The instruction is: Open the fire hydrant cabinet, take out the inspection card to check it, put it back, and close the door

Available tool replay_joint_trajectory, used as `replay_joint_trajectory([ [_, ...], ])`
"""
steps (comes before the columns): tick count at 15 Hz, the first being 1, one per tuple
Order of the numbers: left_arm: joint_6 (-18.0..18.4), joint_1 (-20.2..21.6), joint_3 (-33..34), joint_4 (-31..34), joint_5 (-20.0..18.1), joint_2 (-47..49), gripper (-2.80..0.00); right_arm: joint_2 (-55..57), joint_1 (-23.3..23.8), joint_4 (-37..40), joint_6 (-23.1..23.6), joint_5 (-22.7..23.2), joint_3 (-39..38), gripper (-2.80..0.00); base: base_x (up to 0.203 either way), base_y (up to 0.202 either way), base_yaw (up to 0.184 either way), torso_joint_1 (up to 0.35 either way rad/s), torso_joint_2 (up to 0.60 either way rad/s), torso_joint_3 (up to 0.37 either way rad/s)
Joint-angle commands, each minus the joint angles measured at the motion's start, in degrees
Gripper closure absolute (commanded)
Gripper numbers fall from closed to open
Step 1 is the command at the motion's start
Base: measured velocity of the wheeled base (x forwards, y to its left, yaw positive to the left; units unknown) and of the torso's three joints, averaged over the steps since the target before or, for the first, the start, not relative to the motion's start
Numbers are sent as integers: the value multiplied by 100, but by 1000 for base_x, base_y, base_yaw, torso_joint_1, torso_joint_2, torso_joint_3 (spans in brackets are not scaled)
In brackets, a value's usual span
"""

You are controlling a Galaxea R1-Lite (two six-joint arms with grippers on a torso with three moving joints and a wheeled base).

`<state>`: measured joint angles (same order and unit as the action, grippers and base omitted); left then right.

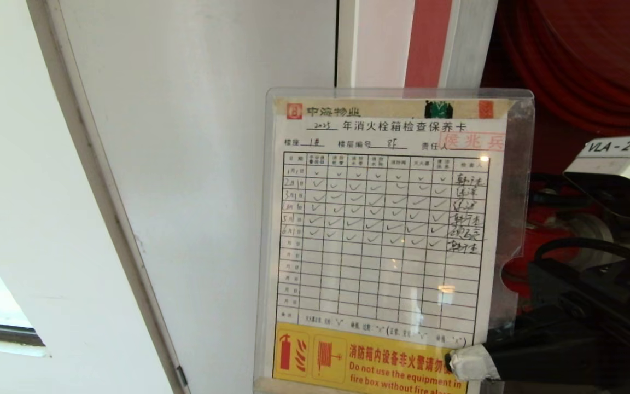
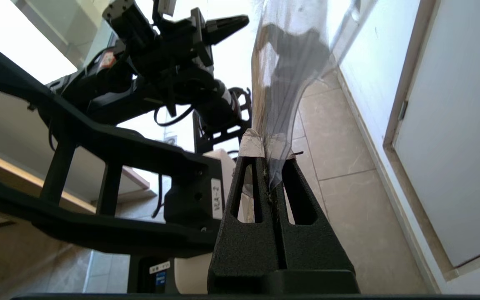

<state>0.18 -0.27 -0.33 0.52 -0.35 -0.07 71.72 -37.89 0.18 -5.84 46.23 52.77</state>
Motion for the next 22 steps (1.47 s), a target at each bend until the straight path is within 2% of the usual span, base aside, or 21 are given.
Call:
replay_joint_trajectory([
  [1, -1, 0, 6, 0, -2, 7, 0, -128, -4, -1, 4, 23, -118, 0, 0, 0, 0, 0, 0, 0],
  [8, -1, 0, 6, 0, 0, 7, 0, -347, -8, 43, 209, 65, -329, 0, 0, 0, 0, 0, 0, 0],
  [12, -1, 0, -2, 0, -9, 7, 0, -405, -17, 43, 232, 246, -311, 0, 0, 0, 0, 0, 0, 0],
  [22, -1, 0, -2, 0, -3, 7, 0, -396, -409, 43, 224, 238, -188, 0, 0, 0, 0, 0, 0, 0],
])
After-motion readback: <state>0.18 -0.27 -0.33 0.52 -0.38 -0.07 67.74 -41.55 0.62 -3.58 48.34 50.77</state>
